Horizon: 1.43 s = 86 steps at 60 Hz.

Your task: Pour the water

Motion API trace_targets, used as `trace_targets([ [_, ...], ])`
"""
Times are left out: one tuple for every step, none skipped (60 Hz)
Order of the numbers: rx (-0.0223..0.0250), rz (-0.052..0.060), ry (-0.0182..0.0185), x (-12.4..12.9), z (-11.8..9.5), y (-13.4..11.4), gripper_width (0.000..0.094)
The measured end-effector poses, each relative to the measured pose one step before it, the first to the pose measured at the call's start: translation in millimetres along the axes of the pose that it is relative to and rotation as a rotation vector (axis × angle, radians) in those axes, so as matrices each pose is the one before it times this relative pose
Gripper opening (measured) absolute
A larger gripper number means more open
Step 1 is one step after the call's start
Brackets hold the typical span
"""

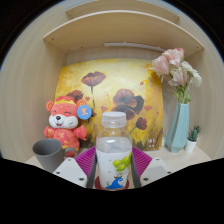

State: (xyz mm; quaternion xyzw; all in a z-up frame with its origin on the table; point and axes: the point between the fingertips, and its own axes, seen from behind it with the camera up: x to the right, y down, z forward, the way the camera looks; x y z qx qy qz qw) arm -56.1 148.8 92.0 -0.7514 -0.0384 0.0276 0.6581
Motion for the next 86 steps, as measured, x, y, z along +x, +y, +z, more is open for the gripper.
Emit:
trace_targets([
  [-0.0148,-0.001,0.00333,0.4,-1.14,2.6,0.0572],
  [-0.0143,-0.0011,0.00536,1.37,-0.97,2.68,0.0611],
  [-0.0102,-0.0011,0.00505,0.99,-1.83,1.68,0.0657],
  [-0.00669,-0.0011,0.0043,0.63,-1.87,1.13,0.0705],
  [-0.00571,-0.0021,0.00295,0.5,-2.12,1.27,0.075],
  [-0.00562,-0.0012,0.00303,0.56,-2.36,1.24,0.0793],
  [-0.00527,0.001,0.00325,0.14,-3.1,1.08,0.0825],
  [-0.00485,0.0019,-0.00132,-0.08,-3.05,1.21,0.0844],
  [-0.00405,0.0043,-0.00034,-0.5,-3.89,0.97,0.0854],
  [-0.00285,0.0056,0.00176,0.68,-2.88,1.83,0.0858],
  [-0.00657,0.0069,0.00305,0.92,-4.25,1.66,0.0858],
  [-0.00687,0.0072,0.00411,1.14,-4.48,2.13,0.086],
  [-0.00794,0.0066,0.00438,1.08,-5.01,2.38,0.0861],
  [-0.00831,0.0056,0.004,1.19,-5.01,2.71,0.086],
  [-0.01033,0.0052,0.00421,1.03,-5.46,3.36,0.086],
  [-0.01217,0.0054,0.00459,1.44,-5.53,4.01,0.0858],
  [-0.01271,0.0046,0.00535,1.51,-5.92,4.13,0.0859],
  [-0.01307,0.0034,0.00587,1.52,-5.89,4.39,0.0858],
  [-0.0141,0.0031,0.00607,1.61,-6.82,4.41,0.0857],
  [-0.01376,0.0031,0.00574,1.45,-6.09,4.72,0.0855],
  [-0.01363,0.0032,0.00579,1.4,-6.22,4.65,0.0855],
  [-0.01316,0.0038,0.00595,1.68,-6.42,4.66,0.0857],
  [-0.01201,0.0045,0.00556,1.77,-6.49,4.91,0.0854],
  [-0.01012,0.0056,0.00474,1.68,-6.74,4.48,0.0853],
  [-0.00839,0.006,0.0042,0.83,-7.5,3.84,0.0852],
  [-0.0046,0.0061,0.00091,0.82,-6.91,3.24,0.0847],
  [0.00004,0.005,-0.00047,0.79,-6.53,3.94,0.0843],
  [-0.00246,0.0045,0.00163,1.2,-7.04,3.23,0.0844],
  [-0.00301,0.0032,0.0016,1.03,-6.44,3.44,0.0841],
  [-0.00379,0.0015,0.00139,1.13,-6.73,3.13,0.0843],
  [-0.0033,0.0006,0.00103,1.23,-6.9,2.69,0.0843],
  [-0.00162,0.0007,0.00158,1.41,-6.28,2.13,0.0843],
  [-0.00054,0.0019,0.00285,1.62,-6.46,1.83,0.0844],
  [-0.0034,0.0032,0.00347,1.83,-6.47,0.75,0.0843],
  [-0.00188,0.0032,0.00335,1.68,-5.69,1.71,0.0842],
  [-0.00139,0.0042,0.0033,1.82,-6.02,1.16,0.0842],
  [0.00007,0.0035,0.00268,2.07,-6.31,0.3,0.0844],
  [0.00272,0.0037,0.00231,1.79,-5.9,-0.25,0.0842],
  [0.00304,0.0033,0.00176,1.71,-5.91,-0.77,0.0841],
  [0.00354,0.0022,0.00087,1.56,-5.75,-0.89,0.0844],
  [0.00431,0.0007,0.00027,1.15,-5.94,-1.48,0.0843],
  [0.00507,-0.0031,-0.00131,1.21,-5.74,-1.81,0.0844],
  [0.00864,-0.0024,-0.00219,0.61,-4.88,-2.61,0.0847],
  [0.00994,-0.0013,-0.00133,1.08,-5.04,-2.99,0.0844],
  [0.00963,-0.0012,0.00037,1.86,-4.72,-3.25,0.0846],
  [0.00977,-0.0007,0.00273,2.23,-4.75,-3.35,0.0845],
  [0.00972,-0.0018,0.00365,2.71,-4.87,-3.53,0.0845],
  [0.00605,-0.0022,0.0038,2.95,-5.05,-4.78,0.0845],
  [0.00881,-0.0019,0.00476,2.85,-4.5,-3.2,0.0847],
  [0.007,-0.0013,0.00442,2.51,-3.34,-3.16,0.0844],
  [0.00756,-0.0007,0.00408,2.65,-3.46,-2.82,0.0846],
  [0.00841,-0.0009,0.00436,2.46,-3.36,-3.18,0.0847],
  [0.00809,-0.0018,0.00438,2.7,-3.35,-3.29,0.0847],
  [0.00709,-0.0022,0.00432,2.61,-3.15,-2.85,0.0844],
  [0.00567,-0.0023,0.00345,2.42,-3.15,-2.53,0.0847],
  [0.00387,-0.0025,0.00242,2.95,-3.93,-3.33,0.0846],
  [0.00589,-0.001,0.00423,2.46,-3.12,-2.49,0.0848],
  [0.00565,-0.0001,0.00345,2.03,-2.7,-2.65,0.0846],
  [0.00504,0.0006,0.00274,2.06,-2.6,-2.34,0.0844],
  [0.00248,0.0004,0.00117,2.27,-2.59,-2.78,0.0845],
  [0.0032,-0.0008,0.00147,1.52,-2.46,-2.22,0.0844],
  [0.00308,-0.0015,0.0021,1.27,-2.32,-1.96,0.0843],
  [0.00285,-0.0017,0.00295,1.5,-2.3,-1.65,0.0843],
  [0.00231,-0.0013,0.00226,1.65,-2.35,-1.84,0.0844],
  [0.00187,-0.0009,0.00125,1.23,-2.17,-1.49,0.0843],
  [0.00157,-0.0014,0.00076,1.04,-2.14,-1.1,0.0844],
  [0.00085,-0.0019,-0.00008,1.89,-3.4,-1.38,0.0845],
  [0.0008,-0.0021,0.00164,0.92,-1.61,-1.36,0.0843],
  [0.00084,-0.0016,0.00052,0.84,-1.75,-1.05,0.0843],
  [0.00053,0.0,-0.00052,0.21,-1.63,-1.03,0.0843],
  [0.00058,0.001,-0.00057,0.21,-1.79,-0.91,0.0841],
  [0.00096,0.0013,0.00042,0.21,-1.75,-0.85,0.0843],
  [0.0016,0.0002,0.00066,0.29,-1.56,-0.74,0.0843],
  [0.00112,-0.0007,-0.0004,0.35,-1.61,-1.07,0.0842],
  [0.00018,-0.0003,-0.00196,0.08,-1.73,-0.64,0.084],
  [0.00027,0.0009,-0.00209,-0.21,-1.98,-0.63,0.0845],
  [0.00028,0.0002,-0.00326,0.28,-2.29,-0.55,0.0845],
  [0.00224,0.001,-0.00053,-0.19,-1.61,-0.75,0.0846],
  [0.0019,0.0015,-0.00051,-0.02,-1.46,-0.81,0.0847],
  [0.00116,0.0012,-0.00072,-0.26,-1.39,-0.78,0.0844],
  [0.00074,0.001,-0.0001,-0.17,-1.1,-0.6,0.0845],
  [0.00125,0.0007,0.00072,0.02,-1.08,-0.5,0.0844],
  [0.00166,0.0008,0.00152,0.44,-1.22,-0.78,0.0845],
  [0.00194,0.0011,0.00164,0.43,-1.11,-0.48,0.0846],
  [0.00201,0.0011,0.00131,0.42,-0.8,-0.7,0.0847],
  [0.00317,0.0019,0.00093,1.59,0.01,-0.29,0.0846],
])
